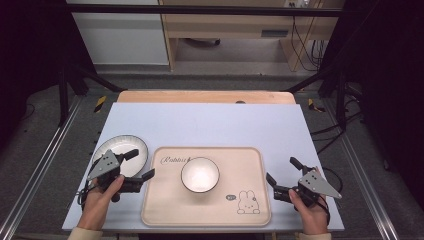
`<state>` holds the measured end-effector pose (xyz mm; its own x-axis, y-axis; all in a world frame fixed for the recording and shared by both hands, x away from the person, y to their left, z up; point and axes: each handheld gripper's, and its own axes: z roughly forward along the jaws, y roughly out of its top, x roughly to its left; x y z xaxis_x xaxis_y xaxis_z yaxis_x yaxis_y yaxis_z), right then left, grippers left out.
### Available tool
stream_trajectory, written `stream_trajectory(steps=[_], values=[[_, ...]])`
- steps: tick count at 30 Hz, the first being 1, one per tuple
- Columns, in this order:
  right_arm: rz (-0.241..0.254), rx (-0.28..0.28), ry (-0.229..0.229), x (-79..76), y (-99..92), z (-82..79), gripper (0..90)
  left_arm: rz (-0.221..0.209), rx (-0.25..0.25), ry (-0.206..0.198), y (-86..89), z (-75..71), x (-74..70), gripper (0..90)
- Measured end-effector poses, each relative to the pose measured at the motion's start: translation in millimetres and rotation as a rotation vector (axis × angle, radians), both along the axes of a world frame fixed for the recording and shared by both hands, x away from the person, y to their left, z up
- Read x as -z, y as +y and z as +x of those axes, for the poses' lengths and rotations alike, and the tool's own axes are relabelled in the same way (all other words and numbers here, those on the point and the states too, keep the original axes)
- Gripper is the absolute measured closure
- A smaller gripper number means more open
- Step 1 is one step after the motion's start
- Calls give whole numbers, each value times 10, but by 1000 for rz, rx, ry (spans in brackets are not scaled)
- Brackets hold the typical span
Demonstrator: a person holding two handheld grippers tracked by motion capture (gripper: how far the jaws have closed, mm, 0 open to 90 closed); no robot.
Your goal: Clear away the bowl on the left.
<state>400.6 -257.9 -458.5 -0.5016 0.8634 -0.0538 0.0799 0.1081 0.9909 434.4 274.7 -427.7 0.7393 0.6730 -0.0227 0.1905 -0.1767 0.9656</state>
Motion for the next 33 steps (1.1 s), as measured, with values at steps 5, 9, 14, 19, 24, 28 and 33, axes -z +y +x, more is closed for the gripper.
stream_trajectory(steps=[5, 9, 14, 19, 24, 28, 33], values=[[1, -1, 2, 2, 4, -1, 40, -4, -6, 3, 44, -17, 18, 71], [3, -2, 5, 3, 6, -2, 41, -4, -11, 8, 65, -34, 42, 71], [3, -2, 6, 3, 6, -2, 41, -8, -15, 16, 87, -48, 75, 71], [-1, -4, 6, 7, 7, 1, 41, 8, -25, 35, 105, -76, 119, 71], [1, -4, 7, 1, 3, -1, 41, 44, -47, 58, 161, -111, 171, 71], [1, -6, 5, -2, 6, -2, 41, 58, -70, 79, 233, -131, 221, 71], [0, -10, 2, -4, 9, 4, 40, 54, -90, 83, 297, -128, 245, 71]])
